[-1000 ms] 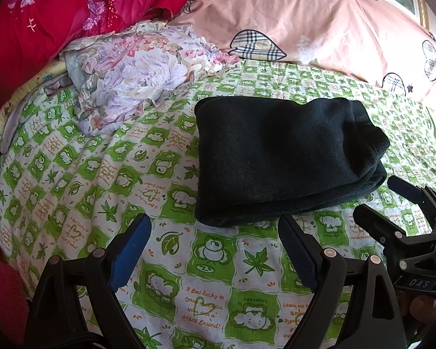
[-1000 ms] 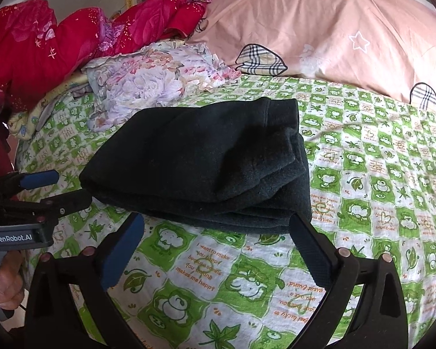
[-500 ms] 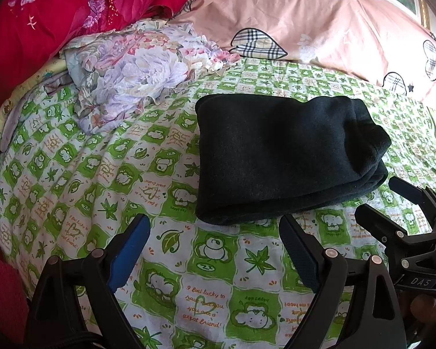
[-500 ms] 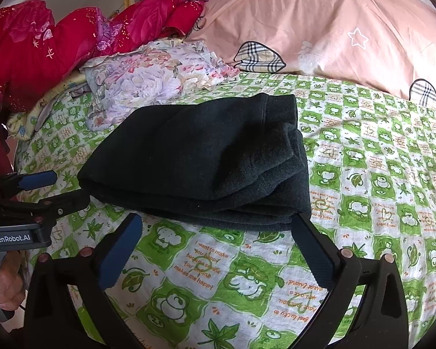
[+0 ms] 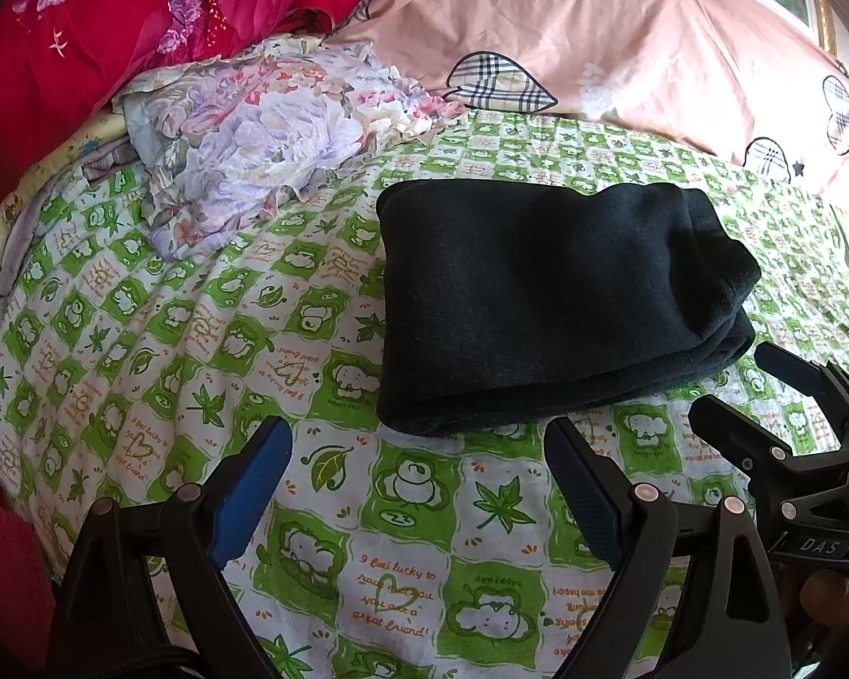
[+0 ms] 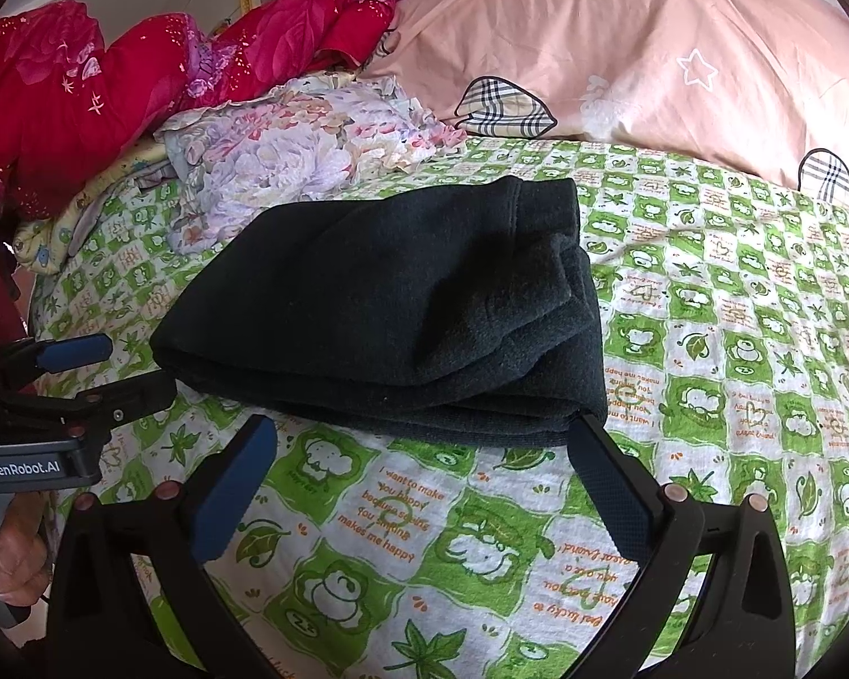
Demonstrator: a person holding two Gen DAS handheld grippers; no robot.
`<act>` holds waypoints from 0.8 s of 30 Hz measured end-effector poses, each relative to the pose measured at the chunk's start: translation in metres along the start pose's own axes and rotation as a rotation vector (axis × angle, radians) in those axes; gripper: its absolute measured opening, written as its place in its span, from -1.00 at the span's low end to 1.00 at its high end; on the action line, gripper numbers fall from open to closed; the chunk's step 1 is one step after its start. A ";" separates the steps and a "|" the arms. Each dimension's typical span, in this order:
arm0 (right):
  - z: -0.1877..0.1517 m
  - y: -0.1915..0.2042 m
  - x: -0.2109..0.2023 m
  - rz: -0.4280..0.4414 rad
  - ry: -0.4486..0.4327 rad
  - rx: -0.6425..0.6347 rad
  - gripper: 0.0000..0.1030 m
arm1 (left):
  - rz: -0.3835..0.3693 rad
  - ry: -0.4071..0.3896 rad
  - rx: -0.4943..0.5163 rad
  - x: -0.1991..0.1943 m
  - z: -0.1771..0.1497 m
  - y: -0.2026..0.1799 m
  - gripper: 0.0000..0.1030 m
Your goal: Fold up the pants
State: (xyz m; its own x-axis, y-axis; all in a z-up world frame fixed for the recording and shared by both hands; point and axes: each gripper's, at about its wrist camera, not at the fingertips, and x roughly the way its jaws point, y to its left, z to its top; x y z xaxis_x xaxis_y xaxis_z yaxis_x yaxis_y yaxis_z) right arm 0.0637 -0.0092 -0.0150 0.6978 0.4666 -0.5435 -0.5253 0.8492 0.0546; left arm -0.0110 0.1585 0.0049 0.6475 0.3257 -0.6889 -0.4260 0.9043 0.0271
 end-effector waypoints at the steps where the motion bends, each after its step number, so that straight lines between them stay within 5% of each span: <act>1: 0.000 0.000 0.000 0.000 0.000 0.000 0.99 | 0.001 0.000 -0.001 0.000 0.000 0.000 0.77; 24: 0.000 -0.001 0.001 0.000 0.003 0.002 0.99 | -0.009 0.002 0.010 0.000 0.000 -0.001 0.77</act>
State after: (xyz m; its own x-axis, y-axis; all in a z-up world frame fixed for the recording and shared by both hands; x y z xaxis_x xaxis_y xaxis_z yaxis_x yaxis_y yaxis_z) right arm 0.0647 -0.0094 -0.0155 0.6964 0.4654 -0.5463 -0.5240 0.8499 0.0562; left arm -0.0104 0.1581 0.0048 0.6498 0.3168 -0.6910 -0.4140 0.9098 0.0277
